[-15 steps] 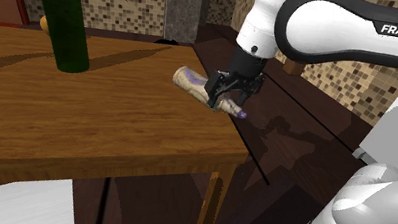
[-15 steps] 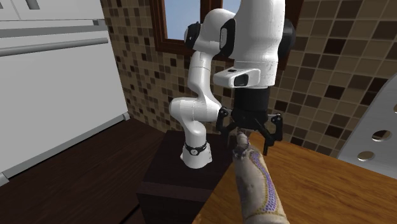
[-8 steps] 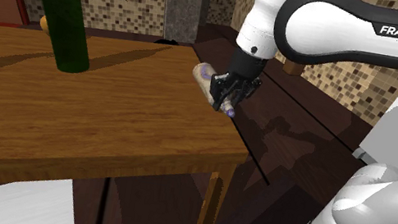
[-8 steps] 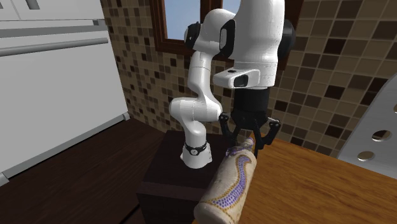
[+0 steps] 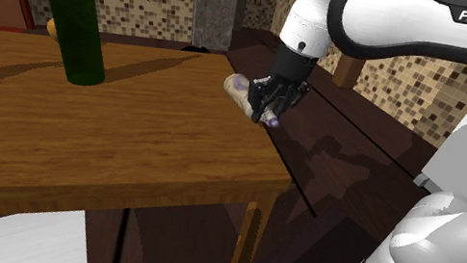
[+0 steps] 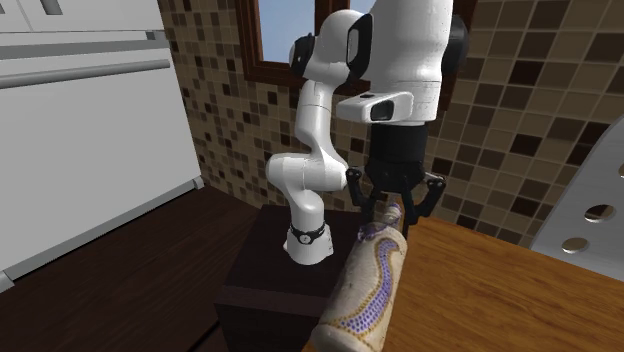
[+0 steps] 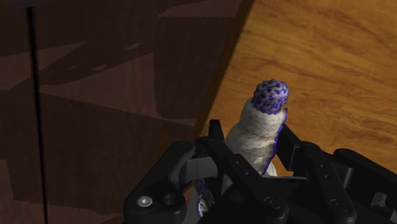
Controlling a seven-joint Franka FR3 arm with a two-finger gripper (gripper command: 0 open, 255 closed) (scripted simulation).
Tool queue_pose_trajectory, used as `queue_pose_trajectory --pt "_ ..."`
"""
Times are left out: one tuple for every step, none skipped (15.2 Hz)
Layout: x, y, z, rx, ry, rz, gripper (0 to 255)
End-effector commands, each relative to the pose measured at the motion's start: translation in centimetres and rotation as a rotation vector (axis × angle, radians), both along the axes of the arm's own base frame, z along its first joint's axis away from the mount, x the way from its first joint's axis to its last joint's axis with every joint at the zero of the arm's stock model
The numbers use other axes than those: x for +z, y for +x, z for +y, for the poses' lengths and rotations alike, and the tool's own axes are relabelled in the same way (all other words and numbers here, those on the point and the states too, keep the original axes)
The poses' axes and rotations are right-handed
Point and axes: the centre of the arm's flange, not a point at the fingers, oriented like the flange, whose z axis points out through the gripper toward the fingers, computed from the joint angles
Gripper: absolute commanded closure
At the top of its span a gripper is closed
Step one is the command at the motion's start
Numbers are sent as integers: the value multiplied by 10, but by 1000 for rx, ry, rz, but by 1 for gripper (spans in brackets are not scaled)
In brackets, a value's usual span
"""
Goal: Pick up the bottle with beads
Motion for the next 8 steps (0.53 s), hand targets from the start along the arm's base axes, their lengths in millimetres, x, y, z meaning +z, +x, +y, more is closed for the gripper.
queue_pose_trajectory --pt "11 0 -1 0 0 -1 255" --pt "16 0 -1 0 0 -1 255" --pt "22 0 -1 0 0 -1 255" --pt "27 0 -1 0 0 -1 255" --pt "32 0 -1 0 0 -1 255" --pt "38 0 -1 0 0 -1 255" --pt "43 0 -1 0 0 -1 255" --pt "48 0 -1 0 0 -1 255"
